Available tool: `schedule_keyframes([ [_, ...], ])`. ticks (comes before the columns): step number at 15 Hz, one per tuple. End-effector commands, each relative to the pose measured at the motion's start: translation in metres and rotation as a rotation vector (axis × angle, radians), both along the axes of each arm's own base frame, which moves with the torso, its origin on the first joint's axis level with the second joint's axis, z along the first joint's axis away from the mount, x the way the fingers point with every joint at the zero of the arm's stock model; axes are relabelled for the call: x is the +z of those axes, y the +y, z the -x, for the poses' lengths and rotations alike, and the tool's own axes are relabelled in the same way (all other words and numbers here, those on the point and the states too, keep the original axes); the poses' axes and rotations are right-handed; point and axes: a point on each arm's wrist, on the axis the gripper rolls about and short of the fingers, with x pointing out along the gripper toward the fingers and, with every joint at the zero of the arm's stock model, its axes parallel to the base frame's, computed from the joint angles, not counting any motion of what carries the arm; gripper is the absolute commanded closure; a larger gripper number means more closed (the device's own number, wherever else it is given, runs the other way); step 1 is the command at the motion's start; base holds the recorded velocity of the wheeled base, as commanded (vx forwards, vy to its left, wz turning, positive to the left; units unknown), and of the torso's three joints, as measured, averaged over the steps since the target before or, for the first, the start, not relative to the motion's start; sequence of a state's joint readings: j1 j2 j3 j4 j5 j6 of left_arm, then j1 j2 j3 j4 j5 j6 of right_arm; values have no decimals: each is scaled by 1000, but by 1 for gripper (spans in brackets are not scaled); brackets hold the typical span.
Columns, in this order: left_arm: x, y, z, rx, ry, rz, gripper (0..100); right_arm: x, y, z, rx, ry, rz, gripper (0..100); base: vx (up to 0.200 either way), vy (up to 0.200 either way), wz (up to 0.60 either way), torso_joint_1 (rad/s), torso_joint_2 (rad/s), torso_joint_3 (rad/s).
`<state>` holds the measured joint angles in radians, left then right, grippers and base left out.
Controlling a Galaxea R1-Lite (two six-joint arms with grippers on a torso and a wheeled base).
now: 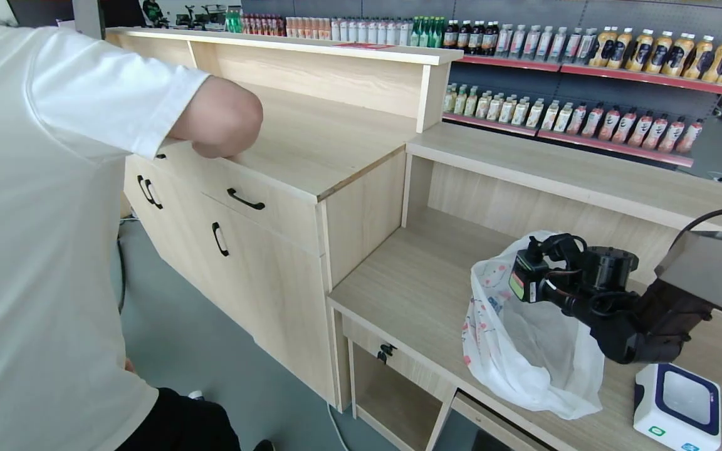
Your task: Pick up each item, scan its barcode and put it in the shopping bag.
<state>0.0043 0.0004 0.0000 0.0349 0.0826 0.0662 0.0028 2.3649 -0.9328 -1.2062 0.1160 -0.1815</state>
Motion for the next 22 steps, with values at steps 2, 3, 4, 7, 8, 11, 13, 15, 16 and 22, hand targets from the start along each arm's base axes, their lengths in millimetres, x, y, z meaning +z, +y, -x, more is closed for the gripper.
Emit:
schedule_keyframes([
  [2, 0, 0, 0, 1, 0, 0, 0, -12, 0, -6, 1, 13, 1, 100, 0, 0, 0, 0, 0, 0],
  [3, 0, 0, 0, 1, 0, 0, 0, -16, 0, -6, 2, 19, 4, 100, 0, 0, 0, 0, 0, 0],
  [4, 0, 0, 0, 1, 0, 0, 0, -17, 0, -7, 2, 21, 4, 100, 0, 0, 0, 0, 0, 0],
  [7, 0, 0, 0, 1, 0, 0, 0, -21, -1, -6, -1, 31, 4, 100, 0, 0, 0, 0, 0, 0],
  [8, 0, 0, 0, 1, 0, 0, 0, -22, -1, -7, -1, 34, 4, 100, 0, 0, 0, 0, 0, 0],
  [11, 0, 0, 0, 1, 0, -1, 0, -23, -1, -6, -1, 37, 4, 100, 0, 0, 0, 0, 0, 0],
  [13, 0, 0, 0, 1, 0, -1, 0, -23, 0, -6, 0, 37, 4, 0, 0, 0, 0, 0, 0, 0],
  [15, 0, 0, 0, 1, 0, -1, 0, -19, 0, -4, 0, 36, 1, 0, 0, 0, 0, 0, 0, 0],
  [16, 0, 0, 0, 1, 0, -1, 0, -11, -1, -1, 0, 27, 1, 0, 0, 0, 0, 0, 0, 0],
  [22, 0, 0, 0, 1, 0, 0, 0, 147, 17, 77, 123, -220, -6, 0, 0, 0, 0, 0, 0, 0],
])
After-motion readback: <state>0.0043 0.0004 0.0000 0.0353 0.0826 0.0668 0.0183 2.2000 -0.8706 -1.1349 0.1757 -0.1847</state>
